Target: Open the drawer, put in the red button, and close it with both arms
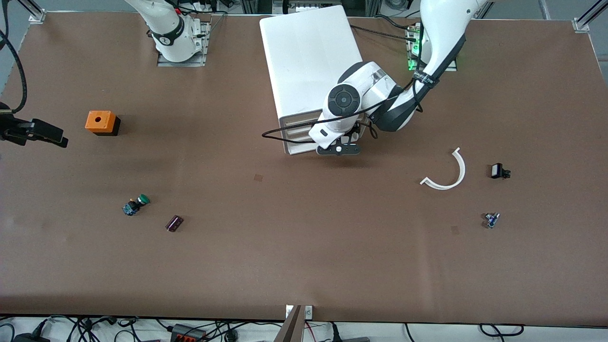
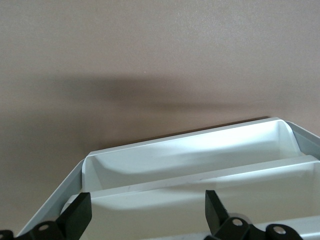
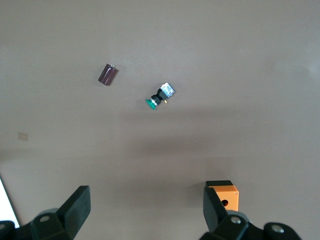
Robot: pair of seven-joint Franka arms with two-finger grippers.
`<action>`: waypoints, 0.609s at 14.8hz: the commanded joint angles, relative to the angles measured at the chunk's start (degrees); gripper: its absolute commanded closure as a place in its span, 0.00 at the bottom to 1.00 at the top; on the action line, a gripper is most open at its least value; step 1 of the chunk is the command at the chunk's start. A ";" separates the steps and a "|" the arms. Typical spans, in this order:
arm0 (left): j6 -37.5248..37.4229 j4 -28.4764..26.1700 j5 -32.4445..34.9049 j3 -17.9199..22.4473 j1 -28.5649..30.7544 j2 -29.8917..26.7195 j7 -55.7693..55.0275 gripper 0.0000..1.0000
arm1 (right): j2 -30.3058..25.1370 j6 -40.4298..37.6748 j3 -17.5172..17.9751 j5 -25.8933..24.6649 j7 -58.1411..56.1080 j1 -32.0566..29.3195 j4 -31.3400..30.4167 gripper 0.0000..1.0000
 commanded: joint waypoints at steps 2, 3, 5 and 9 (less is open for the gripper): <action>-2.74 -0.98 0.17 -0.44 -0.09 -1.32 -0.45 0.00 | -7.83 7.01 0.27 -0.95 -0.59 -0.15 -12.48 0.00; -3.01 -0.98 0.17 -0.44 -0.09 -1.32 -0.45 0.00 | -8.79 7.55 0.27 -0.95 -0.59 -0.15 -13.54 0.00; -3.10 -0.20 0.17 -0.44 0.00 -1.32 -0.45 0.00 | -9.06 7.90 0.27 -0.95 -0.59 -0.06 -13.82 0.00; -4.93 6.20 0.69 0.43 3.06 -1.32 0.25 0.00 | -9.41 6.59 0.27 -0.60 -1.02 -0.06 -13.55 0.00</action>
